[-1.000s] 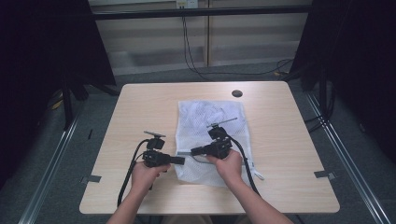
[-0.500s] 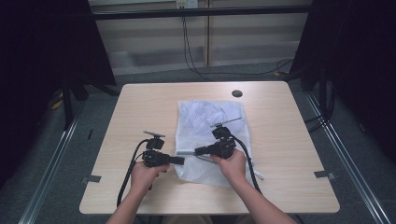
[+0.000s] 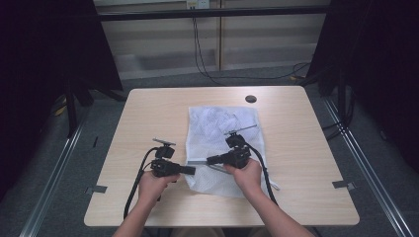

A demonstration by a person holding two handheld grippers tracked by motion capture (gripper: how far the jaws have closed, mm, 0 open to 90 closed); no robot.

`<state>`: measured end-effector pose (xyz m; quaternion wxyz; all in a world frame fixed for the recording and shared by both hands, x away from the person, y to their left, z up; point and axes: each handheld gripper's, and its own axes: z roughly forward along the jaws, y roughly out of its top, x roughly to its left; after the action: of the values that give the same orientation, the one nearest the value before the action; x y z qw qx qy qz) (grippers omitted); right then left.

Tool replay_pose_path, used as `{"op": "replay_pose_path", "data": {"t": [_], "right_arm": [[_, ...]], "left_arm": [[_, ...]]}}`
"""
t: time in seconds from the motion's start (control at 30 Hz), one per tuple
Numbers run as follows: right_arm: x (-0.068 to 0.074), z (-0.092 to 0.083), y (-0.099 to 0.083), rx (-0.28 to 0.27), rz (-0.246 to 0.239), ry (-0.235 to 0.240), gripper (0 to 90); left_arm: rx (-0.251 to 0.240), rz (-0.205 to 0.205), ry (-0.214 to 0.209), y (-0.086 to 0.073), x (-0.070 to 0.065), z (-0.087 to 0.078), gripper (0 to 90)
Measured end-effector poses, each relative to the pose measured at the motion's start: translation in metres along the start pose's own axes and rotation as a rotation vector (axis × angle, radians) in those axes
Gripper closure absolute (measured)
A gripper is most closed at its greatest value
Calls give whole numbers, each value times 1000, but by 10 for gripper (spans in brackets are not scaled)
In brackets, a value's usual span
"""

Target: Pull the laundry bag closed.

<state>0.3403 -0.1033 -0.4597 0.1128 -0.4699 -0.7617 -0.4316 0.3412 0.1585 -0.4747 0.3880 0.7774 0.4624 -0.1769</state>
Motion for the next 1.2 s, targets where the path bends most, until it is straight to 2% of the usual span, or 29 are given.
{"op": "replay_pose_path", "data": {"t": [0.03, 0.1, 0.17, 0.27, 0.3, 0.37, 0.4, 0.43, 0.47, 0.67, 0.73, 0.77, 0.9, 0.97, 1.07, 1.17, 1.2], "right_arm": [[0, -1, 0, 3, 2, 0, 870], [-2, -2, -1, -3, 4, 2, 871], [-4, -3, -1, 2, 1, -5, 870], [-6, -6, -3, -1, 8, -10, 870], [-6, -7, -3, -1, 12, -5, 870], [-7, -7, -4, -4, 7, -8, 870], [-7, -7, -4, -2, 8, -8, 871], [-7, -7, -4, -1, 8, -7, 870], [-7, -7, -4, -2, 3, -12, 870], [-7, -8, -5, -1, 1, -7, 870], [-7, -8, -5, 4, 7, -10, 871], [-7, -9, -5, 4, 5, -17, 871], [-7, -10, -5, 2, 1, -11, 871], [-8, -10, -6, 2, 3, -9, 871], [-11, -11, -7, 1, 14, -9, 871], [-13, -13, -7, -1, 17, -10, 871], [-13, -13, -8, -4, 14, -8, 871]], "left_arm": [[-1, -7, -5, 0, 0, 0, 890], [-2, 11, 7, 0, 2, -1, 890], [-14, -8, 5, 0, 1, -1, 890], [-16, -8, 5, 0, 1, -1, 890], [-4, 8, 5, 0, 2, -1, 890], [-18, -29, -10, 0, -1, 1, 890], [-25, -30, -6, 0, -1, 1, 890], [-9, -10, -1, 0, 1, 0, 890], [-12, -9, 2, 0, 1, -1, 890], [-10, -29, -12, 0, -1, 0, 890], [3, -1, -5, 0, 0, 0, 890], [-12, -31, -12, 0, -1, 1, 890], [-3, -13, -11, 0, 0, 1, 890], [-6, -17, -4, 0, 0, 1, 890], [-8, -24, -14, 0, 0, 1, 890], [5, -8, -13, 0, 2, 0, 890], [-5, -19, -16, 0, 1, 0, 890]]}}
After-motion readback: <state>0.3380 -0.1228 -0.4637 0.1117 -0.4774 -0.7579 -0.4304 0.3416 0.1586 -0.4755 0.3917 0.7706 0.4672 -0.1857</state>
